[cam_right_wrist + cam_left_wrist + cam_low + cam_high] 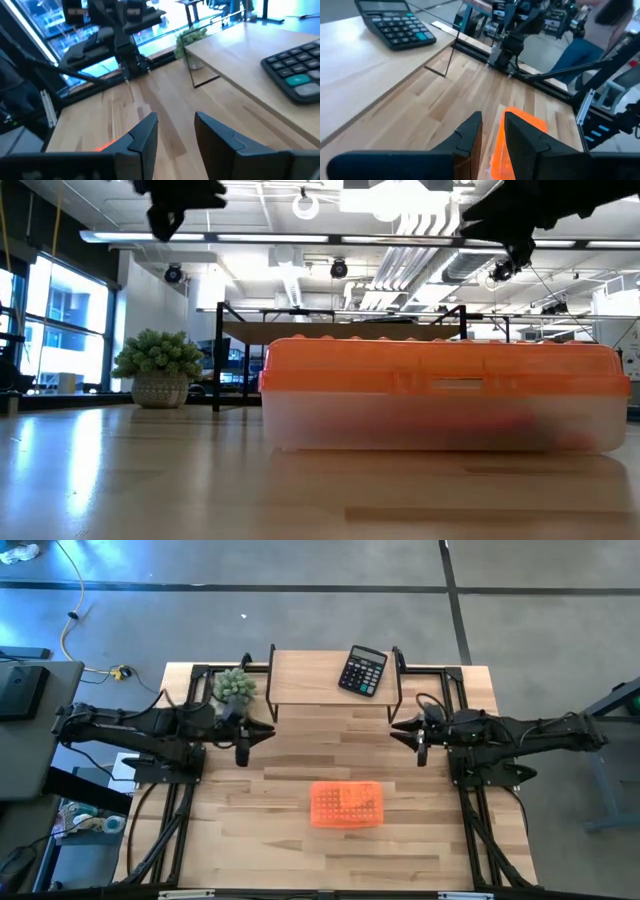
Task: Pack school essentials
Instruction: Return to Home Position
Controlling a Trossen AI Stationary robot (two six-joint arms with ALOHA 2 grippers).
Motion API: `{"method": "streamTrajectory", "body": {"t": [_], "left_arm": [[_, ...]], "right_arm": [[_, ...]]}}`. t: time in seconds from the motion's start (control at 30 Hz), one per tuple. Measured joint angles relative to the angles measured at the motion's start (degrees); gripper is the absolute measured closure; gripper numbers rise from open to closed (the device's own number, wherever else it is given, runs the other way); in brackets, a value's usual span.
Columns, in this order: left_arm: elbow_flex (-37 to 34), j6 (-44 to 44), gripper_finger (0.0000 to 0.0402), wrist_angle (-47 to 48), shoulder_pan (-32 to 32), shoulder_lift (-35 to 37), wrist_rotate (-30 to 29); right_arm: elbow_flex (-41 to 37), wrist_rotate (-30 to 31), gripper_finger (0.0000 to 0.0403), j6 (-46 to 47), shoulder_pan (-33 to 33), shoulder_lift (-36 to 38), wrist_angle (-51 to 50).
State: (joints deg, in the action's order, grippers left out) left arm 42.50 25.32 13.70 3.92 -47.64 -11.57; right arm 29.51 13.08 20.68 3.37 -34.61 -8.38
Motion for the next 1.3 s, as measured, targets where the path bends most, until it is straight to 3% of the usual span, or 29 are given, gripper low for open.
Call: {"method": "streamTrajectory", "body": {"t": [0.2, 0.57, 0.8, 1.07, 1.3], "left_arm": [[-11.3, 0.4, 0.0328, -6.7, 0.0, 10.6, 0.0], [-24.4, -1.8, 0.0328, -12.9, -2.4, 29.0, -2.5], [-33.2, -1.5, 0.0328, -14.7, -2.6, 38.8, -5.2], [-37.3, -3.0, 0.0328, -12.1, -2.4, 47.6, -6.3], [-37.4, -1.6, 0.0346, -8.6, -2.5, 47.4, -0.8]], "right_arm": [[-3.8, -1.5, 0.0281, 0.0, -2.1, 5.2, 3.2], [-11.4, -3.5, 0.0281, 1.5, -7.1, 14.2, 4.2], [-22.0, -6.7, 0.0281, 4.6, -8.8, 20.0, 17.9], [-29.0, -7.8, 0.0281, 7.9, -9.8, 26.7, 20.1], [-28.9, -11.7, 0.0281, 4.9, -9.8, 30.4, 17.0]]}}
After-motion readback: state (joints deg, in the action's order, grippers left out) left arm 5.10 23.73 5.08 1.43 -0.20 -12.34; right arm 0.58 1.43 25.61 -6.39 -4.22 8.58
